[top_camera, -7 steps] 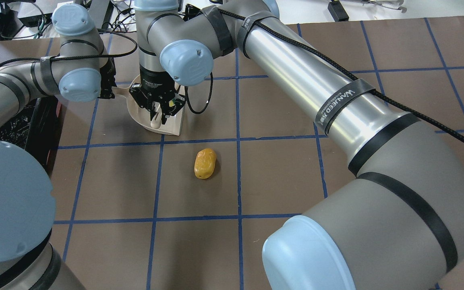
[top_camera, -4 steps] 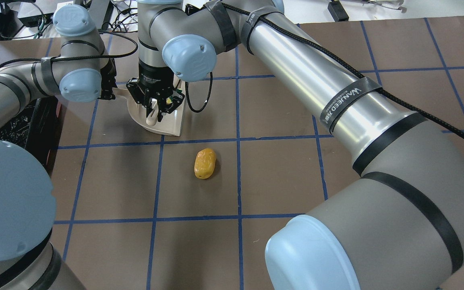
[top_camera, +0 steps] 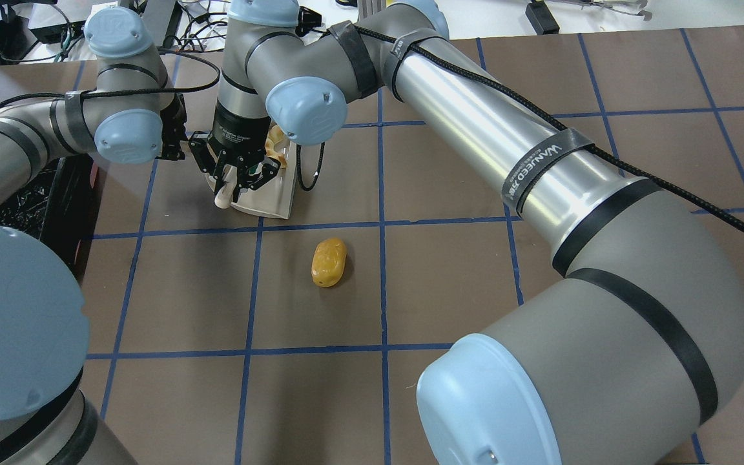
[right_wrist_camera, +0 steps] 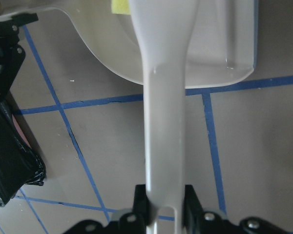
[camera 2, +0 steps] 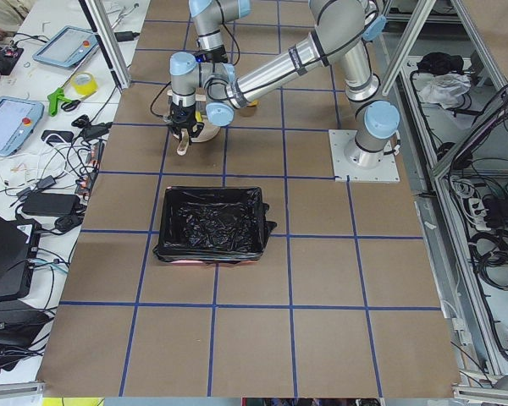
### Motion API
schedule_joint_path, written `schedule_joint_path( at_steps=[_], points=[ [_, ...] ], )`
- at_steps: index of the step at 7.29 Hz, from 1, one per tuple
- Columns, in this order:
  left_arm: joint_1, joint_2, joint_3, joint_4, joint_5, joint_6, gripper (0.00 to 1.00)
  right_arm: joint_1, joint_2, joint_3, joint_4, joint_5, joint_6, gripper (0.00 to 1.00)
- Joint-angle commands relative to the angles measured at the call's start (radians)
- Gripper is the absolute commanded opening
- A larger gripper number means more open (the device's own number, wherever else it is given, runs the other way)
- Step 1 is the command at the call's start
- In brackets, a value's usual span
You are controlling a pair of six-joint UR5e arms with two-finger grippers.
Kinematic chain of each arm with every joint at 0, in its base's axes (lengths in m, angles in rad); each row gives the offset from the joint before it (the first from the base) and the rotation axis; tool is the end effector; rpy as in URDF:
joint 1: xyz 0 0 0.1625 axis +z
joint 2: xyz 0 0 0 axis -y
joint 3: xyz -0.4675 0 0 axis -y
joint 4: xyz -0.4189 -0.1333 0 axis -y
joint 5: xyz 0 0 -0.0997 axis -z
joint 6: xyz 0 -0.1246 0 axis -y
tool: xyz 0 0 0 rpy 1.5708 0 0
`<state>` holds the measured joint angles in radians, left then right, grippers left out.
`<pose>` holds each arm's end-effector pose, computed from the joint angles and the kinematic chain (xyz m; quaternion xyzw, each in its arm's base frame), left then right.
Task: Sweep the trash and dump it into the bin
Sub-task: 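Sweep the sponge and peel into the dustpan with the right gripper's brush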
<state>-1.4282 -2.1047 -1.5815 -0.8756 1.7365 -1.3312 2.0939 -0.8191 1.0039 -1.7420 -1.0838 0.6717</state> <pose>-0.0102 -0.7220 0.2414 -0.6724 0.7317 -0.1083 0.0264 0.5802 -0.6226 0.3156 0.0737 0.9677 0.1411 0.1956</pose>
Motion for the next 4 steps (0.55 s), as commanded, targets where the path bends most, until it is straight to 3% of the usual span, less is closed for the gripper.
schedule_joint_path(
  at_steps=[1, 4],
  points=[
    [0.000, 0.000, 0.000, 0.001, 0.000, 0.001, 0.00, 0.000, 0.009, 0.025, -0.013, -0.109, -0.153, 0.00],
    [0.000, 0.002, -0.002, -0.002, 0.000, 0.004, 0.00, -0.017, 0.006, 0.088, -0.016, -0.232, -0.341, 0.00]
  ],
)
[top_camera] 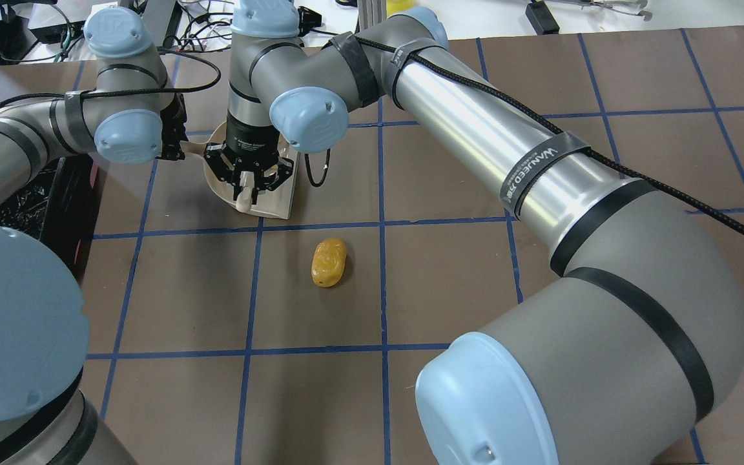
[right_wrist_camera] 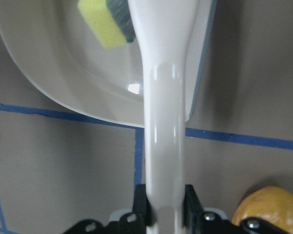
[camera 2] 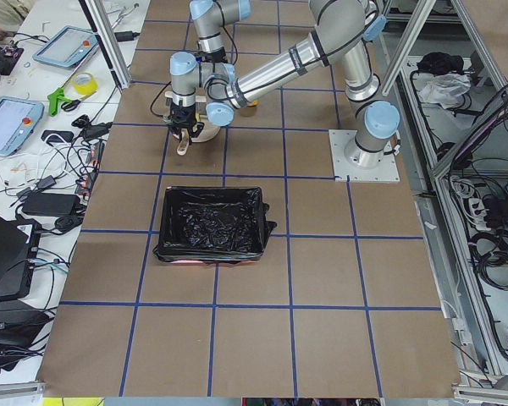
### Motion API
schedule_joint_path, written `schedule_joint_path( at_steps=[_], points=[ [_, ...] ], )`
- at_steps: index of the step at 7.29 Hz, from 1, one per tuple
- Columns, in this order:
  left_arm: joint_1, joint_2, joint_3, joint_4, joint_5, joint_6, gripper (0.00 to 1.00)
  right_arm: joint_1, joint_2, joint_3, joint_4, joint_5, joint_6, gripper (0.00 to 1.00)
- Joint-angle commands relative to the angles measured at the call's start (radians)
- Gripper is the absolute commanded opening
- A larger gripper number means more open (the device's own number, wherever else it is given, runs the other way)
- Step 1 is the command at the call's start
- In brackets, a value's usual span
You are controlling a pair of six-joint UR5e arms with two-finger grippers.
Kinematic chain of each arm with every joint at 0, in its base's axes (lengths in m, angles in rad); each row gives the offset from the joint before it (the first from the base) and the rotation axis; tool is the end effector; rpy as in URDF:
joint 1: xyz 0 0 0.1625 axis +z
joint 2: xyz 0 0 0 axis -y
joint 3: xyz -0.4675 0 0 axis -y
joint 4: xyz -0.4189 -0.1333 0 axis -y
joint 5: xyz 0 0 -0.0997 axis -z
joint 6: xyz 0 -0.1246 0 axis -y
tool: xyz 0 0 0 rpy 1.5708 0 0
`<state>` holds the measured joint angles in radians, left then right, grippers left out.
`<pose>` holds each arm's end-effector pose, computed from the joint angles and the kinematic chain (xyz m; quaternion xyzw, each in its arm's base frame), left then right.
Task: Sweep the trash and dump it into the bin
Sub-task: 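Sweep the sponge and peel into the dustpan with the right gripper's brush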
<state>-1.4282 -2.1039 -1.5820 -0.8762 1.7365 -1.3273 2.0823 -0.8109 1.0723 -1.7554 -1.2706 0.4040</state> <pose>-0.0103 -0.7217 0.2416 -0.6710 0.7331 -0.1081 0.0267 0.5483 -0.6291 0.2668 -0.0474 0.9869 0.1001 0.1173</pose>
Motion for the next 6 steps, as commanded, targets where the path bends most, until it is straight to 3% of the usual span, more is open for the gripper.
schedule_joint_path(
  at_steps=[1, 3, 6],
  points=[
    [0.000, 0.001, 0.000, -0.001, 0.000, 0.000, 0.00, -0.005, -0.001, 0.031, -0.016, -0.056, -0.138, 0.00],
    [0.000, 0.001, -0.001, -0.001, 0.000, 0.000, 0.00, -0.005, -0.005, 0.075, -0.093, -0.117, -0.222, 0.00],
    [0.000, 0.010, -0.026, 0.011, 0.002, 0.002, 0.00, -0.056, -0.060, 0.103, -0.029, -0.157, -0.243, 0.00]
  ],
)
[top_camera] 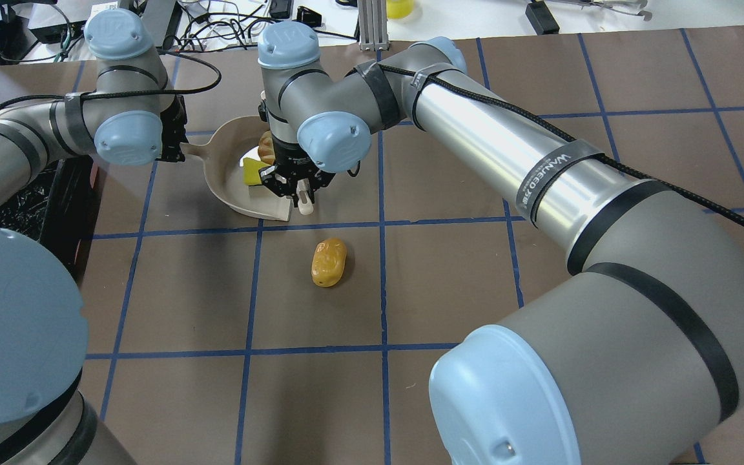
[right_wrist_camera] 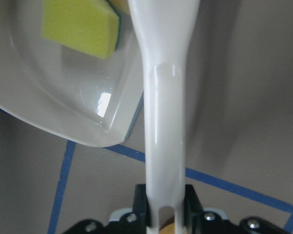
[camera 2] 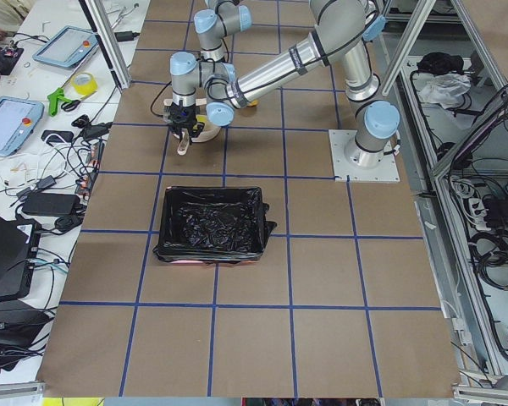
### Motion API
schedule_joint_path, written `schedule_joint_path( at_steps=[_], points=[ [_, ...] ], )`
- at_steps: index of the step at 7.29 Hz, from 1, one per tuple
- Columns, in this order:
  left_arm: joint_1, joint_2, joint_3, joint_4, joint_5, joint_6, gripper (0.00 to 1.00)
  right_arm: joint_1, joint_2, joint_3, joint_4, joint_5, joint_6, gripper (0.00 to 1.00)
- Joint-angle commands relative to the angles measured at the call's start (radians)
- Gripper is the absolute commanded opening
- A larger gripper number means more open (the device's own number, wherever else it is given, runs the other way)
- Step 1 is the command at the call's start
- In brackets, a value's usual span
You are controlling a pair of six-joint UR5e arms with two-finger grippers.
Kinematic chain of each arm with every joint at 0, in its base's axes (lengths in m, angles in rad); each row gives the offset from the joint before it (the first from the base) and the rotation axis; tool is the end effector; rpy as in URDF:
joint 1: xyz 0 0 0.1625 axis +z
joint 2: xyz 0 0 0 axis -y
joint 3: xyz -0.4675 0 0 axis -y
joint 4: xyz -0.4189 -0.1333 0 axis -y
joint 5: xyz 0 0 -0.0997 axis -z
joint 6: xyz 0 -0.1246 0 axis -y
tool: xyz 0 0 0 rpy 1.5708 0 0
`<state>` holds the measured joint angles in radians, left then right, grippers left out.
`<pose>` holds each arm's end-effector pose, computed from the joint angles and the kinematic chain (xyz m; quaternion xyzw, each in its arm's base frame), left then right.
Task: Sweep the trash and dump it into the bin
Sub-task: 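Move the brush with the right gripper behind the yellow potato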
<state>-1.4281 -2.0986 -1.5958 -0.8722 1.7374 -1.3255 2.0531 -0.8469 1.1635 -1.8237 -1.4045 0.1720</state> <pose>-0.0107 -0.7173 0.2393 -0.6703 0.7338 -0.1065 0.0284 0.5071 -0.6368 0.2534 -0.1513 0.9845 0.0567 0.0684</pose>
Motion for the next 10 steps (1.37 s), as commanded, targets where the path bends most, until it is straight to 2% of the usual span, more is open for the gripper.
schedule_joint_path(
  at_steps=[1, 4, 6, 7, 10],
  points=[
    [0.000, 0.017, -0.013, 0.002, 0.001, 0.000, 0.00, -0.053, -0.055, 0.034, 0.070, -0.025, -0.050, 0.00],
    [0.001, 0.057, -0.026, -0.020, 0.011, -0.003, 0.00, -0.120, -0.211, 0.230, 0.086, -0.028, -0.161, 0.00],
    [0.000, 0.106, -0.099, -0.040, 0.014, -0.015, 0.00, -0.145, -0.353, 0.387, 0.089, -0.072, -0.192, 0.00],
    [0.001, 0.135, -0.137, -0.044, 0.017, -0.015, 0.00, -0.146, -0.400, 0.444, 0.131, -0.149, -0.192, 0.00],
    [0.011, 0.233, -0.278, -0.067, 0.019, -0.017, 0.00, -0.145, -0.532, 0.496, 0.343, -0.154, -0.160, 0.00]
  ],
)
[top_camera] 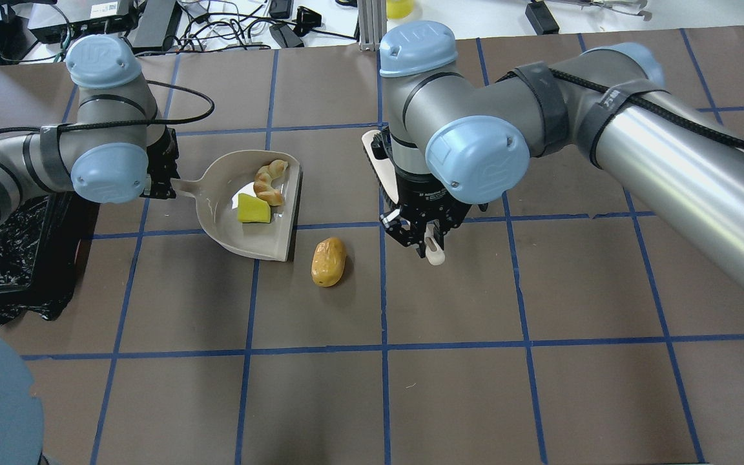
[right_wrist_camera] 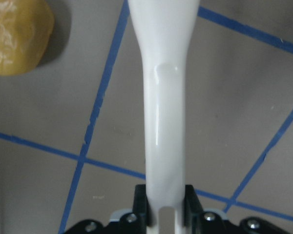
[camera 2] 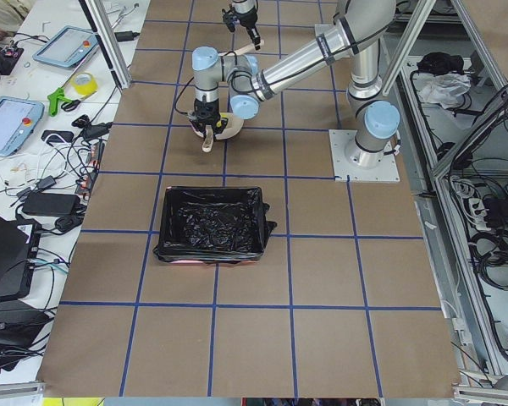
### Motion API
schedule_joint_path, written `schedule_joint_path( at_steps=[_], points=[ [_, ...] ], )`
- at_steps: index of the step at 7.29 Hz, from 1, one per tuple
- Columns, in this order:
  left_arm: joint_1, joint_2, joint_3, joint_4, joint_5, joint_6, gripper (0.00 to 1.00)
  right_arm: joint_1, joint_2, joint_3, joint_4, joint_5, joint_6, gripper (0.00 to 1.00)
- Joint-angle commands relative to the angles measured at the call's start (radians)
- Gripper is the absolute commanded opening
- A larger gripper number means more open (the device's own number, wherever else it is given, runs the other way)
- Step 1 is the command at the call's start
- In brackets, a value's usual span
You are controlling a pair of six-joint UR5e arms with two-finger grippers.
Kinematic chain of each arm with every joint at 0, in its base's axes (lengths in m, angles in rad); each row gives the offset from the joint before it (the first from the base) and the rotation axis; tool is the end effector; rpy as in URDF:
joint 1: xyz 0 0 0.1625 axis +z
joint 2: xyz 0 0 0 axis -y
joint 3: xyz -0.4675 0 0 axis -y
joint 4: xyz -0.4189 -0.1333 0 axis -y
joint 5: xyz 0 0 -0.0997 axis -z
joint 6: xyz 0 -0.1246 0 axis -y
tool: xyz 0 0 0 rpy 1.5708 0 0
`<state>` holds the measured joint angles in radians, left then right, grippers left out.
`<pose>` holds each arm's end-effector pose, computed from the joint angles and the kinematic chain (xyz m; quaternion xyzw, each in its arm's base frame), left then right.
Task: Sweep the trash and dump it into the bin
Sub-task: 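Move the brush with the right gripper behind the yellow potato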
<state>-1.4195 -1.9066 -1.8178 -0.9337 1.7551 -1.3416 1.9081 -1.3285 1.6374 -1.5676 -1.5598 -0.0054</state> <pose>-0.0173 -0.6197 0.2564 -0.6777 0.7290 -0.0740 0.0610 0.3150 -0.4913 0.3398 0.1676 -0.9735 -0.1542 0.0203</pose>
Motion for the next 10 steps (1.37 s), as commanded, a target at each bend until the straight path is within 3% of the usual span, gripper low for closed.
schedule_joint_path(
  at_steps=[1, 3, 4, 7, 8, 10],
  points=[
    [0.004, 0.073, -0.101, -0.005, 0.003, -0.001, 0.00, 0.002, -0.085, 0.059, 0.122, 0.007, 0.122, 0.00],
    [0.002, 0.132, -0.190, 0.007, 0.075, -0.008, 0.00, 0.012, -0.153, 0.175, 0.109, 0.026, 0.283, 0.00],
    [0.001, 0.155, -0.198, 0.007, 0.081, -0.020, 0.00, 0.023, -0.175, 0.223, 0.072, 0.097, 0.338, 0.00],
    [-0.016, 0.172, -0.206, 0.025, 0.161, -0.082, 0.00, 0.103, -0.123, 0.236, -0.018, 0.193, 0.549, 0.00],
    [-0.021, 0.156, -0.207, 0.042, 0.156, -0.124, 0.00, 0.108, -0.094, 0.234, -0.032, 0.263, 0.582, 0.00],
    [-0.048, 0.141, -0.207, 0.042, 0.155, -0.181, 0.00, 0.173, -0.037, 0.220, -0.132, 0.282, 0.682, 0.00]
  ],
)
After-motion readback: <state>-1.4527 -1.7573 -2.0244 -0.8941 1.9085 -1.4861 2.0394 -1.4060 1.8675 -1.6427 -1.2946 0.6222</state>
